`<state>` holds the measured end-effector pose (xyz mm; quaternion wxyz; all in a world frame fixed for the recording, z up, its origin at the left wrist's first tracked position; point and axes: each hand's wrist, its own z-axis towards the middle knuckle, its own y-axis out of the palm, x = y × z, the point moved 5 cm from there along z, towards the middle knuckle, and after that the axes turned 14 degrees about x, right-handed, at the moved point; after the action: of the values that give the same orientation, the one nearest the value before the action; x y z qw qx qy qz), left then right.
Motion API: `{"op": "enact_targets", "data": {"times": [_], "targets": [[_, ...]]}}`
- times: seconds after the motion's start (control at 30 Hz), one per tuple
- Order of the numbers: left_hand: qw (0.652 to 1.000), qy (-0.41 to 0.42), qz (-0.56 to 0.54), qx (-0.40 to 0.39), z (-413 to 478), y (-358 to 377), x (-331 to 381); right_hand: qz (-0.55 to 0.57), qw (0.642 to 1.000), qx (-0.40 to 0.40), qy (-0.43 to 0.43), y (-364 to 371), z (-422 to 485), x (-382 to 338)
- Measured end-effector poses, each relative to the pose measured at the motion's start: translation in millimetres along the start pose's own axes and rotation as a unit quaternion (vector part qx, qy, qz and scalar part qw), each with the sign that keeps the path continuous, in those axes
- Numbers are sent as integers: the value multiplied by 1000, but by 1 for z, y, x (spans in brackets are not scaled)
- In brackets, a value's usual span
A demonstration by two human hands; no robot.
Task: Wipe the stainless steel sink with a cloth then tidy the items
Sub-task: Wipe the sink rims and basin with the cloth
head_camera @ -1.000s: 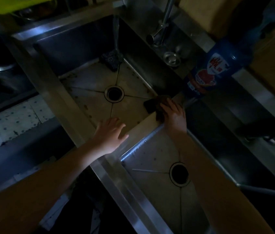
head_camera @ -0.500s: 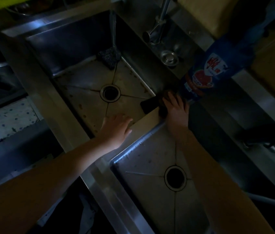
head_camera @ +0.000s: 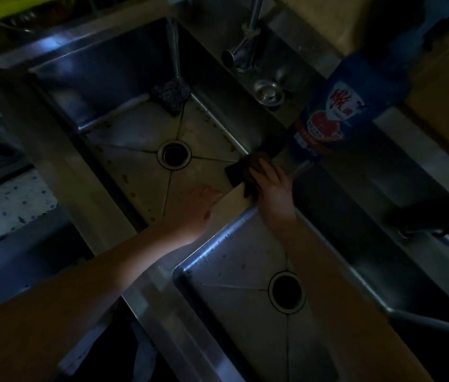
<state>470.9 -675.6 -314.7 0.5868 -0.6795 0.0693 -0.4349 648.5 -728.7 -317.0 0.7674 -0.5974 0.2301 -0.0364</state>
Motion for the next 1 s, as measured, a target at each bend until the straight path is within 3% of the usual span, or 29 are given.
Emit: {"op": "enact_targets", "data": {"times": [0.13, 0.3, 0.5, 1.0], "targets": [[999, 7, 42, -5, -2, -4, -4, 7, 1000, -3, -28, -2, 5, 7], [997, 0, 77, 5, -7, -9, -10, -17, 996, 18, 81, -7, 33, 32], [995, -10, 98, -3, -21, -19, -23, 3, 994, 23, 110, -7, 33, 31], [994, -51, 93, -18, -66, -83, -81, 15, 995, 47, 90, 5, -70, -102]]}}
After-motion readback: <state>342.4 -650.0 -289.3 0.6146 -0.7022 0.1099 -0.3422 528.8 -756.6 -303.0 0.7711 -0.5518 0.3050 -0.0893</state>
